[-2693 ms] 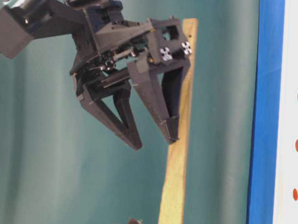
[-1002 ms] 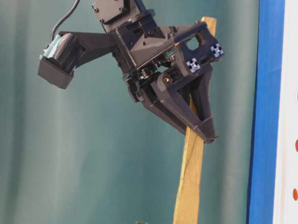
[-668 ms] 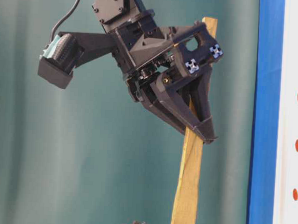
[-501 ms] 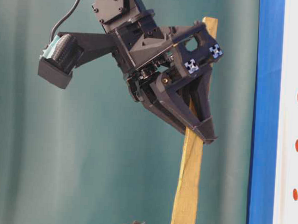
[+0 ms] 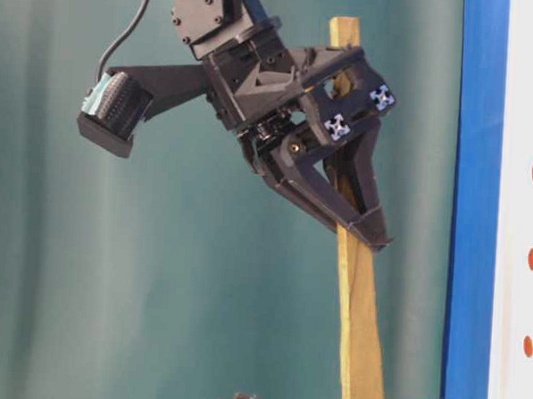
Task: Hit the mark with a hammer.
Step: 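Open the left gripper and pull it back to the left edge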
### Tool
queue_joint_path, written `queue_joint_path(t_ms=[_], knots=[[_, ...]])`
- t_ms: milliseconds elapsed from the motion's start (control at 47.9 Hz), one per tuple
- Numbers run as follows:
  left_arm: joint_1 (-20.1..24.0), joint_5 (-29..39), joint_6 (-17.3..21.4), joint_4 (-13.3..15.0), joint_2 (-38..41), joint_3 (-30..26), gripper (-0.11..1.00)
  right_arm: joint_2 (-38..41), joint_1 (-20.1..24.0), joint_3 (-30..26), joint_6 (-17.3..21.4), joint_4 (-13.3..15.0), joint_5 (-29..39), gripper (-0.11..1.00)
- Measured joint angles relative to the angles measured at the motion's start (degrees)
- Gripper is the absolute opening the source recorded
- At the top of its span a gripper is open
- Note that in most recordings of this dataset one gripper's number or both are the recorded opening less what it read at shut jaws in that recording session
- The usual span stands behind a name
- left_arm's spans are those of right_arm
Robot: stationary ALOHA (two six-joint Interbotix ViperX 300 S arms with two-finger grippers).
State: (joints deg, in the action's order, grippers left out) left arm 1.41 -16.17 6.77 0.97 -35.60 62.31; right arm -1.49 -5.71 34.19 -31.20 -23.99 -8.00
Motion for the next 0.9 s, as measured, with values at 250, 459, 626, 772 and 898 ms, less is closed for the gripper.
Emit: queue_joint_path(t_ms=[250,459,626,772,898], knots=[[0.88,2.64,0.26,0.0,-5.98,1.93,0.7,-1.32,-0.26,1.93,-0.09,-3.6,0.62,0.03],[1.41,10.37,0.44,0.0,-16.08,4.04,0.7,-3.87,-0.26,5.01,0.0,-7.21,0.7,0.03],[1.49,16.96,0.44,0.0,-22.59,4.92,0.7,-5.19,-0.26,6.42,-0.09,-8.7,0.7,0.03],[1.85,19.95,0.53,0.0,-25.4,5.71,0.7,-5.45,-0.26,6.59,0.0,-9.05,0.97,0.03],[2.02,20.65,0.53,0.0,-25.93,6.06,0.7,-5.45,-0.26,6.59,0.0,-9.23,1.41,0.03]])
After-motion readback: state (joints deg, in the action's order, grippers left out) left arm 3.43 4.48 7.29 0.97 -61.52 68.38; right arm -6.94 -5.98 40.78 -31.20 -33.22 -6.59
